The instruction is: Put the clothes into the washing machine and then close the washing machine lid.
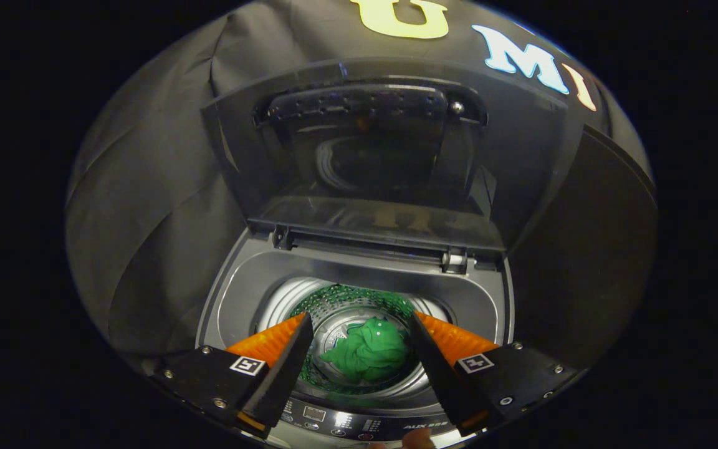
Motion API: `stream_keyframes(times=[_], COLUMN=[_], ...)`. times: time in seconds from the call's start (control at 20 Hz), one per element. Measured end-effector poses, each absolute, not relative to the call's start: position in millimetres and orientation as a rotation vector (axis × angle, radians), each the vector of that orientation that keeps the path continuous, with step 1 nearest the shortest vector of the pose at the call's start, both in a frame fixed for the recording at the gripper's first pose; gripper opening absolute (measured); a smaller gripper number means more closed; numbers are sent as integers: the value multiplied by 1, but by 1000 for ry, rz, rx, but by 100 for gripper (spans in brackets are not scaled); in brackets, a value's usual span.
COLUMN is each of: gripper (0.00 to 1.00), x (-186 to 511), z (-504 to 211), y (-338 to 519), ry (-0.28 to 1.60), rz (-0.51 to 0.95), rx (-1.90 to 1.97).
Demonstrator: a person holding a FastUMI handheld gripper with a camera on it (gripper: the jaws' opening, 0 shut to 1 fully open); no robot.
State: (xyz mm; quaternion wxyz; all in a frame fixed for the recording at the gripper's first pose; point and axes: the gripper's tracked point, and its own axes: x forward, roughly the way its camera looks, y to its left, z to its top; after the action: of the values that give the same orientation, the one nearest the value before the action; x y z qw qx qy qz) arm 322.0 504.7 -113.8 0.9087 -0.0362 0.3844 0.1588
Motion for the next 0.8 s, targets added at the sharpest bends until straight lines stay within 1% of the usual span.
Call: stream_keyframes(times=[0.2, 0.8], gripper=[96, 96], x=[334, 384], z=[-74, 98], y=[508, 532], ry=[751, 560], rz=[332, 348], rx=[-67, 30])
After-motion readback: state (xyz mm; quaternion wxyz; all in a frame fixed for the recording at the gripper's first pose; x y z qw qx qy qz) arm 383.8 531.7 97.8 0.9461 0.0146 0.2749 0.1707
